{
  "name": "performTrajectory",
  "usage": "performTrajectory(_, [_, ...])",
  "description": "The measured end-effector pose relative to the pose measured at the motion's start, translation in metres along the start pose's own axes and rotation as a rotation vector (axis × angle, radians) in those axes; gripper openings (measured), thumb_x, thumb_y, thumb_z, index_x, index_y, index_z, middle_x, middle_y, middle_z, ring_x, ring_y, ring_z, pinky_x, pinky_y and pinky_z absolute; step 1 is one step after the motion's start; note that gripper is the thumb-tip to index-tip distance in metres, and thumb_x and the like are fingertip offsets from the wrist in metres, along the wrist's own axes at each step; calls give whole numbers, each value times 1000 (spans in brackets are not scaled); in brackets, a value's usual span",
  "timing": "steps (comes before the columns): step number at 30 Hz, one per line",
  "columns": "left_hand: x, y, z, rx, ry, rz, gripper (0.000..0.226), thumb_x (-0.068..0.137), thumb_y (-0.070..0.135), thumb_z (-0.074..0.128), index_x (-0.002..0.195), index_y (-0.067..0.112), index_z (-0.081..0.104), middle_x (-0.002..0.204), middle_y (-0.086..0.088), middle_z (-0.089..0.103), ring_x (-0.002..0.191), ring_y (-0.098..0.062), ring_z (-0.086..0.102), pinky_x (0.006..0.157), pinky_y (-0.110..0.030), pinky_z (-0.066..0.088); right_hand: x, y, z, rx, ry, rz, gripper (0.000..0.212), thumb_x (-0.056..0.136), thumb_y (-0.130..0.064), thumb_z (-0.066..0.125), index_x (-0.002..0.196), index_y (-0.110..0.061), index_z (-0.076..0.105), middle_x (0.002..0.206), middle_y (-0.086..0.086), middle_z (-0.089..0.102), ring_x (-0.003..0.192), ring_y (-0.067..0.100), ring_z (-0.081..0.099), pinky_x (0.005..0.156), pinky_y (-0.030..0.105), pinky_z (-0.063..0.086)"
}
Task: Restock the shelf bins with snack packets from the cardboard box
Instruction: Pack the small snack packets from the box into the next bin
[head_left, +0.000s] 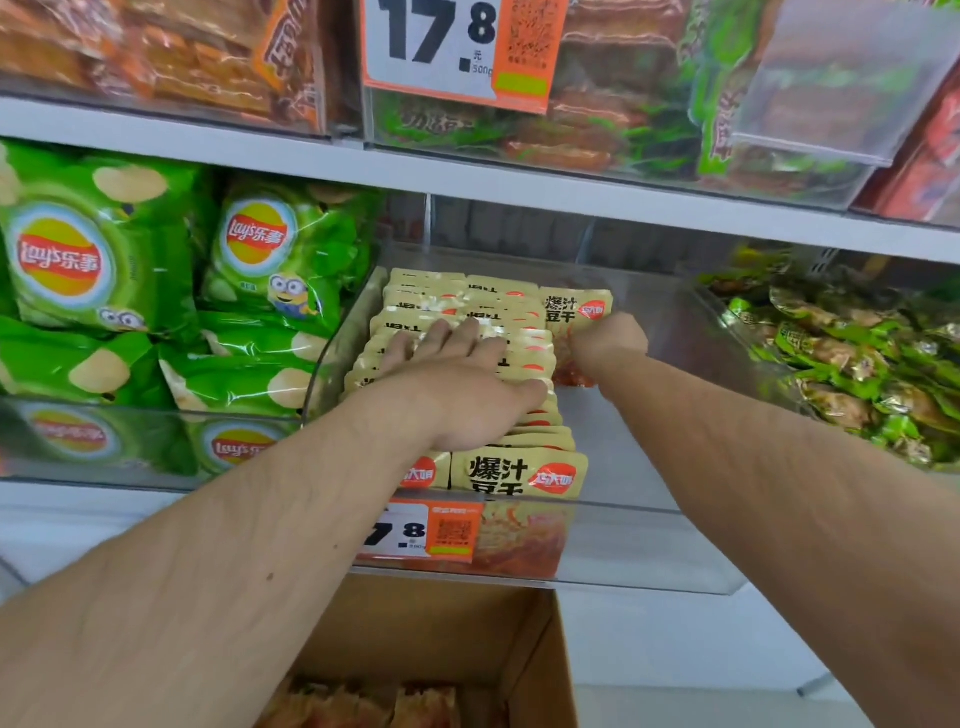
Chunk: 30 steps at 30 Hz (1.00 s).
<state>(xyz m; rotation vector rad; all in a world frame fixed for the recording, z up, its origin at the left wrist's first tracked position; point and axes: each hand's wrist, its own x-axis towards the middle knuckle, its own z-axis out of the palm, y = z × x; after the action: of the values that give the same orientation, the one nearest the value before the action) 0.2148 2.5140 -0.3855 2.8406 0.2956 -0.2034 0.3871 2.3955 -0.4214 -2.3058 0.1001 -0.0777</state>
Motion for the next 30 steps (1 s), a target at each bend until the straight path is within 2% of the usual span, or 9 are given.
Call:
performTrajectory(5, [1,0,0,15,-5,-9,73,95,70,20,157,37,2,164,12,-17,149,-13,-19,120,-45,-13,0,2,2,-47,96,-36,19,85,-26,68,96,-10,67,102,10,71,95,29,69,83,40,58])
performTrajectory(8, [1,1,0,18,-7,-9,73,95,69,21,157,37,2,164,11,-17,150,-13,-19,120,-45,-13,-3,1,6,-65,64,-75,13,87,-25,63,84,-12,62,99,10,71,92,29,69,77,34,57])
performTrajectory(11, [1,1,1,19,0,-7,73,94,69,21,157,37,2,164,11,-16,150,-13,-19,120,-45,-13,-6,-1,10,-106,45,-104,26,89,-25,63,69,-14,52,99,10,70,94,29,68,72,33,53])
performTrajectory(17, [2,0,1,12,1,-7,73,94,69,22,157,37,3,164,11,-15,150,-13,-18,120,-45,-13,-3,1,10,-110,33,-117,17,87,-24,64,74,-15,58,96,9,73,91,27,69,78,36,58])
performTrajectory(20, [4,-1,2,8,2,-6,74,94,70,22,157,37,3,164,11,-15,150,-12,-18,120,-46,-13,-3,2,7,-102,-8,-126,20,89,-24,64,72,-17,56,95,7,71,90,24,69,81,37,59])
performTrajectory(24, [3,0,0,-12,1,-7,74,94,69,26,157,36,5,164,11,-13,150,-13,-16,121,-45,-12,-9,-2,-8,-118,-31,-95,14,86,-24,67,82,-11,68,86,4,69,84,21,68,72,34,59])
performTrajectory(27, [0,2,-8,-78,-13,-3,75,94,65,34,157,33,11,166,8,-5,152,-15,-10,122,-45,-8,-29,-9,-27,-131,-35,-113,12,81,-19,69,79,-8,69,79,6,69,70,18,64,59,29,53])
performTrajectory(29, [-7,1,-14,-183,58,-5,76,91,63,42,156,28,20,165,0,13,152,-21,8,121,-43,9,-54,-15,-39,-135,-31,-172,10,79,-16,70,74,-8,65,72,5,63,67,19,61,55,27,49])
performTrajectory(30, [-14,0,-16,-208,142,-1,75,90,62,45,153,26,27,160,-4,30,148,-24,23,118,-41,20,-70,-17,-46,-138,-18,-220,8,79,-15,68,78,-8,67,73,5,63,72,22,63,58,28,51])
